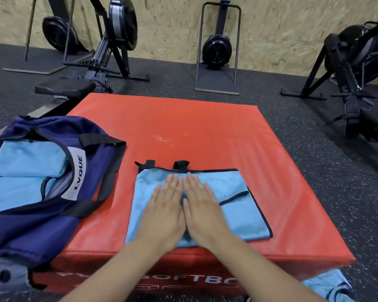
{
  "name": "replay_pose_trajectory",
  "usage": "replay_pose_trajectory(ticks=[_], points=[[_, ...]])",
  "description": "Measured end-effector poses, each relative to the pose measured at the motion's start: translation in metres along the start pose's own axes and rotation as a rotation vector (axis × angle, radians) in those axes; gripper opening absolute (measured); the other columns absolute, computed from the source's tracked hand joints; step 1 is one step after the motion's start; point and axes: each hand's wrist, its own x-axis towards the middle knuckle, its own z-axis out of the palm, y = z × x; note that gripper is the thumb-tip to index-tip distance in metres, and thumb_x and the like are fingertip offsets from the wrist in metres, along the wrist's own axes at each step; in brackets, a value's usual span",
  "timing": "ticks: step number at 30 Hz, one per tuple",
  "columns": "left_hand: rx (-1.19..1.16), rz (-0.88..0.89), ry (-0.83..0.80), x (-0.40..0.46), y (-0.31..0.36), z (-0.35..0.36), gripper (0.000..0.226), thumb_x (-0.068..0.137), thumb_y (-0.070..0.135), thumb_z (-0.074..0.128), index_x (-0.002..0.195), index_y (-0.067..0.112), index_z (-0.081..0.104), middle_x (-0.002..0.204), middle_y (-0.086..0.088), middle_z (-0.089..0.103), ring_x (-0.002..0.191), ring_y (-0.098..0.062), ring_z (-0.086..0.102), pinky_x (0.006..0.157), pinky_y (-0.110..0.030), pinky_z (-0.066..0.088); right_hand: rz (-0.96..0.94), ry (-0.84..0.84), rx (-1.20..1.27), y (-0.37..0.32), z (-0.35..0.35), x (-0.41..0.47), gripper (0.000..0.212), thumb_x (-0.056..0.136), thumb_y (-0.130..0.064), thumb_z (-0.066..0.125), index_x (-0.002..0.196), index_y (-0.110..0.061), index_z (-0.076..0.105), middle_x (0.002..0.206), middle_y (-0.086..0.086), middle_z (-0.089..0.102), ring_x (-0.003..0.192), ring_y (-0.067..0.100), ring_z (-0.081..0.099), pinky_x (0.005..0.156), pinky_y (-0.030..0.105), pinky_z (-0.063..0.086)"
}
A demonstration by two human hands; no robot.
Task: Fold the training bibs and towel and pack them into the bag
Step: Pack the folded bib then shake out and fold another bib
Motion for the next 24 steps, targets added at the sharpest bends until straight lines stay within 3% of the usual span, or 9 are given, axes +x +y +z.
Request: replay_pose_trajectory(ticks=[3, 7, 10, 12, 17, 20, 24], points=[[0.018, -0.011, -0.057, -0.019, -0.011, 0.013, 0.061, 0.101, 0.037, 0.025, 0.149, 0.003, 0.040, 0.158, -0.011, 0.034, 0.148, -0.022, 0.029, 0.118, -0.036, 0.011, -0.010, -0.076, -0.084, 0.013, 0.004, -0.011, 0.074, 0.092, -0.047, -0.001, 0.161, -0.022, 0.009, 0.168, -0.007, -0.002, 0.153, 0.007, -0.010, 0.123, 0.037, -0.007], [-0.001, -0.120, -0.084, -0.034, -0.059, 0.009, 0.079, 0.093, 0.064, -0.008, 0.158, 0.020, 0.001, 0.165, 0.006, -0.009, 0.151, -0.006, -0.013, 0.122, -0.028, -0.010, 0.153, -0.050, -0.205, 0.080, -0.016, -0.019, 0.079, 0.088, -0.056, -0.008, 0.161, -0.028, 0.007, 0.167, -0.009, -0.003, 0.153, 0.008, -0.009, 0.124, 0.034, -0.007], [0.074, -0.130, -0.073, -0.041, -0.076, -0.005, 0.080, 0.098, 0.060, -0.004, 0.158, 0.013, 0.019, 0.166, 0.001, 0.007, 0.154, -0.012, 0.003, 0.123, -0.034, 0.000, 0.267, -0.001, -0.294, 0.106, -0.029, -0.024, 0.078, 0.092, -0.053, -0.004, 0.160, -0.019, 0.016, 0.168, -0.002, 0.007, 0.155, 0.016, 0.002, 0.125, 0.037, -0.002], [0.133, -0.097, -0.037, -0.040, -0.062, -0.014, 0.069, 0.104, 0.048, 0.011, 0.154, 0.006, 0.032, 0.163, -0.006, 0.022, 0.152, -0.018, 0.018, 0.122, -0.039, 0.008, 0.205, 0.048, -0.317, 0.089, -0.028, -0.022, 0.072, 0.098, -0.045, 0.006, 0.157, -0.010, 0.024, 0.166, 0.006, 0.017, 0.154, 0.022, 0.012, 0.124, 0.041, 0.002], [-0.005, 0.017, -0.045, -0.042, -0.005, -0.002, 0.059, 0.104, 0.037, 0.024, 0.153, 0.005, 0.033, 0.161, -0.009, 0.027, 0.151, -0.021, 0.021, 0.121, -0.038, 0.011, -0.106, -0.106, -0.092, 0.011, -0.004, -0.024, 0.071, 0.096, -0.046, 0.000, 0.160, -0.015, 0.005, 0.167, -0.002, -0.004, 0.153, 0.013, -0.011, 0.125, 0.039, -0.004], [-0.012, -0.008, -0.113, -0.048, -0.018, 0.004, 0.068, 0.101, 0.048, 0.015, 0.157, 0.011, 0.024, 0.165, -0.004, 0.016, 0.153, -0.017, 0.010, 0.122, -0.036, 0.005, -0.090, -0.168, -0.121, 0.027, -0.003, -0.027, 0.075, 0.091, -0.056, -0.003, 0.160, -0.027, 0.005, 0.167, -0.008, -0.006, 0.152, 0.009, -0.013, 0.124, 0.036, -0.009], [-0.025, -0.128, -0.133, -0.047, -0.067, -0.001, 0.079, 0.094, 0.059, 0.003, 0.160, 0.015, 0.010, 0.166, 0.001, -0.001, 0.153, -0.012, -0.005, 0.125, -0.033, -0.003, 0.129, -0.122, -0.194, 0.086, -0.023, -0.027, 0.077, 0.091, -0.062, -0.001, 0.160, -0.029, 0.007, 0.167, -0.009, -0.002, 0.153, 0.010, -0.008, 0.124, 0.034, -0.007]])
